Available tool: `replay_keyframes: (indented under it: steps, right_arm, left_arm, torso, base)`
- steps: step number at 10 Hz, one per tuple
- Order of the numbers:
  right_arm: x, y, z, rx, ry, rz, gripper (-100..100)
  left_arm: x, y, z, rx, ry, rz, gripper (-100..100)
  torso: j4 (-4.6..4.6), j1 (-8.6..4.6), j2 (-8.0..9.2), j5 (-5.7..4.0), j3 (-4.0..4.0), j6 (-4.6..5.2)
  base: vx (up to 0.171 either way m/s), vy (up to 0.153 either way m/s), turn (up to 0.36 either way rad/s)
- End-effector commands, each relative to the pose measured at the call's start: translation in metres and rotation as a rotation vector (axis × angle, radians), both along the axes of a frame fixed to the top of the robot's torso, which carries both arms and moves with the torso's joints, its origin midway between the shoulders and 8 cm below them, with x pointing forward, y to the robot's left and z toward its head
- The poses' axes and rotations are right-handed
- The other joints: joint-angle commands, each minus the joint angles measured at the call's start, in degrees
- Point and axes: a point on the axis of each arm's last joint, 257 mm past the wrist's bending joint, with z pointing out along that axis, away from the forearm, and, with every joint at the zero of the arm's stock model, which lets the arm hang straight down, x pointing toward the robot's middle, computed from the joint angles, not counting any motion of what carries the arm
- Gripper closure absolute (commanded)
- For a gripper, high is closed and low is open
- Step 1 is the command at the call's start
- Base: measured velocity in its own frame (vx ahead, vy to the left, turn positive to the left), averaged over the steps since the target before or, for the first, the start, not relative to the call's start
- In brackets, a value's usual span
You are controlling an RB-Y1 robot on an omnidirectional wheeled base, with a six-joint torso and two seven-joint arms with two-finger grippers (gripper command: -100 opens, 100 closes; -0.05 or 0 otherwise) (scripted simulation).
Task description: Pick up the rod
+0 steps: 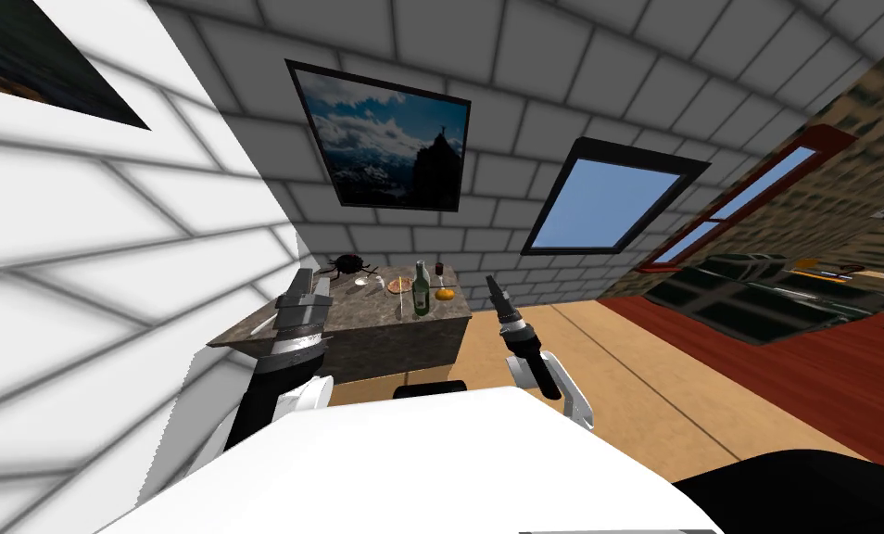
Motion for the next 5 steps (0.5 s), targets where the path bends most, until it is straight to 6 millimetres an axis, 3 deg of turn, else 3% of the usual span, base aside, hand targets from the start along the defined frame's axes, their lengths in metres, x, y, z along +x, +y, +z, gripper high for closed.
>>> replay_keyframes:
  steps: [1,3,4,5]
  right_arm:
    - [0.008,-0.004,-0.021,-0.109,0.041,-0.019,-100]
    - [0.017,-0.009,-0.048,-0.25,0.084,-0.037,-100]
    - [0.018,-0.011,-0.053,-0.258,0.095,-0.037,-100]
    - [0.022,-0.016,-0.071,-0.336,0.123,-0.044,-100]
  left_arm:
    - [0.0,0.0,0.0,0.0,0.0,0.0,0]
    - [0.0,0.0,0.0,0.0,0.0,0.0,0]
    - [0.0,0.0,0.0,0.0,0.0,0.0,0]
    - [0.0,0.0,0.0,0.0,0.0,0.0,0]
  torso:
    - [0.0,0.0,0.0,0.0,0.0,0.0]
    - [-0.03,0.1,-0.14,0.02,-0.08,0.0]
    - [-0.03,0.1,-0.13,0.02,-0.07,-0.02]
    - [-0.03,0.29,-0.18,0.05,-0.1,0.01]
  base:
    - [-0.036,-0.178,0.135]
    - [-0.037,-0.166,0.146]
    - [-0.028,-0.114,0.069]
    - [-0.03,-0.085,0.106]
